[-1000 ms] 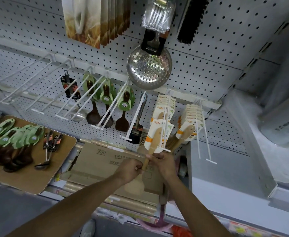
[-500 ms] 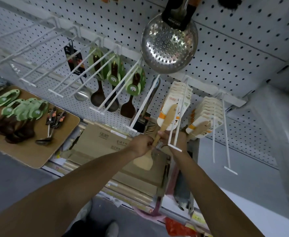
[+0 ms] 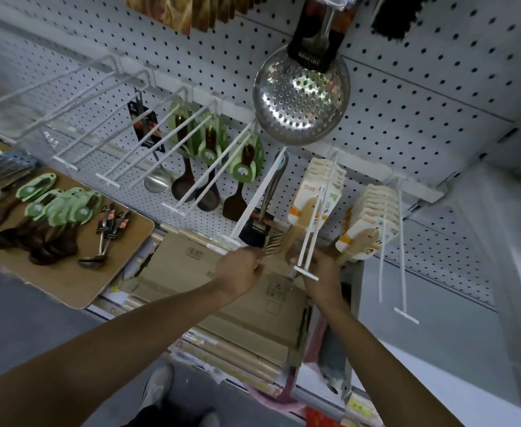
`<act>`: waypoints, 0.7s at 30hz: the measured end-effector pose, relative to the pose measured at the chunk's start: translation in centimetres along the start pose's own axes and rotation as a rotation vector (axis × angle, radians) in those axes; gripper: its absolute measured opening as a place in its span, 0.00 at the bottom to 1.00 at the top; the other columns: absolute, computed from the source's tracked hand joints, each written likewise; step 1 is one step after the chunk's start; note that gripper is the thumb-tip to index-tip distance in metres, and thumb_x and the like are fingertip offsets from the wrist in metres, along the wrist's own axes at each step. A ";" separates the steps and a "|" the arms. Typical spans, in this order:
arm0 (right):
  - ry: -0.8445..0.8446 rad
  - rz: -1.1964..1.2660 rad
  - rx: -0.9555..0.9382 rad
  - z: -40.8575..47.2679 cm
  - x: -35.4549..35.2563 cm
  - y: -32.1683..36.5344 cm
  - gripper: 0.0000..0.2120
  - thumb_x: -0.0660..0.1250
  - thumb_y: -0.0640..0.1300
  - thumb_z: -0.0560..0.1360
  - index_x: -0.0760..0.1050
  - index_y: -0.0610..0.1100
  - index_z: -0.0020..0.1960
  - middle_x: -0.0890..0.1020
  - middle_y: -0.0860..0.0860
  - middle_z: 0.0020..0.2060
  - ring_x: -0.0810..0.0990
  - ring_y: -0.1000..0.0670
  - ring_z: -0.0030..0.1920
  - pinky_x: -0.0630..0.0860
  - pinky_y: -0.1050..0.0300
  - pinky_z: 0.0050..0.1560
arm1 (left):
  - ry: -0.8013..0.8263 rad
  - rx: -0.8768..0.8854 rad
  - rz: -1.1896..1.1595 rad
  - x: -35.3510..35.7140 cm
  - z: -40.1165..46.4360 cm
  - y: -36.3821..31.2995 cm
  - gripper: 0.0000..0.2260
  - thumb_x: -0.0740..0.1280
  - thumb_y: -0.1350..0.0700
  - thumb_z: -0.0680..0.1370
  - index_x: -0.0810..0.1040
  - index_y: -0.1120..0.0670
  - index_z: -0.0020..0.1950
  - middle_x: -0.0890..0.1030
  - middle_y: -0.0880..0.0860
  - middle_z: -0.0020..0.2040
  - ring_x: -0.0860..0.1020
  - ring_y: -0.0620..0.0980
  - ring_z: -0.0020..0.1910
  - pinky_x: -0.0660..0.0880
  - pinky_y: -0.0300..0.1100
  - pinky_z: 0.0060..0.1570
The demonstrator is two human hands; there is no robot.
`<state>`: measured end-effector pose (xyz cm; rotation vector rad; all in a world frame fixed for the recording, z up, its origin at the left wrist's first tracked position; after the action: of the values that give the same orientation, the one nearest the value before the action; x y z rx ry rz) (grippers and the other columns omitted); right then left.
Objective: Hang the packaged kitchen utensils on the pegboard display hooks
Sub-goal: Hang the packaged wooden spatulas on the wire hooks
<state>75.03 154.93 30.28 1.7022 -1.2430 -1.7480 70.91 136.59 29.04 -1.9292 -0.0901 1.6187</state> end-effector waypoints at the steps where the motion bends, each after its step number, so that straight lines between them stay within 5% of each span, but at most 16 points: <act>1: 0.012 -0.029 -0.032 -0.6 0.0 0.0 0.10 0.72 0.45 0.74 0.82 0.47 0.54 0.85 0.52 0.47 0.82 0.54 0.48 0.80 0.45 0.54 | -0.021 0.018 0.010 -0.6 -0.5 0.1 0.13 0.64 0.50 0.78 0.77 0.46 0.63 0.81 0.48 0.59 0.81 0.52 0.54 0.78 0.44 0.47; 6: 0.021 -0.321 -0.271 -3.9 -0.5 2.9 0.18 0.68 0.46 0.76 0.74 0.51 0.65 0.79 0.52 0.60 0.78 0.51 0.59 0.77 0.48 0.60 | -0.155 0.201 0.117 -4.2 -3.3 -0.4 0.18 0.65 0.48 0.77 0.72 0.46 0.67 0.77 0.46 0.63 0.77 0.49 0.59 0.80 0.46 0.47; 12: -0.006 -0.574 -0.474 -7.9 -0.6 7.4 0.18 0.67 0.46 0.77 0.73 0.44 0.66 0.77 0.47 0.61 0.75 0.46 0.60 0.76 0.53 0.58 | -0.244 0.343 0.224 -8.0 -7.2 -0.7 0.22 0.62 0.44 0.78 0.68 0.47 0.71 0.71 0.45 0.68 0.72 0.48 0.65 0.76 0.46 0.57; 21: 0.001 -0.588 -0.649 -13.3 1.9 12.8 0.24 0.65 0.48 0.78 0.66 0.46 0.72 0.73 0.50 0.65 0.69 0.49 0.66 0.71 0.51 0.65 | -0.277 0.330 0.358 -12.9 -13.8 1.0 0.25 0.60 0.40 0.77 0.65 0.46 0.72 0.69 0.45 0.70 0.68 0.48 0.69 0.69 0.48 0.67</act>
<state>83.51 142.59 41.27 1.7249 -0.0918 -2.1378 79.95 124.79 40.66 -1.5214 0.4083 1.9826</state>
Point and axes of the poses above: each hand's wrist, its own z-axis towards the middle knuckle, its own x-axis out of the palm, y = z × x, the point moved 8 cm from there along z, towards the middle knuckle
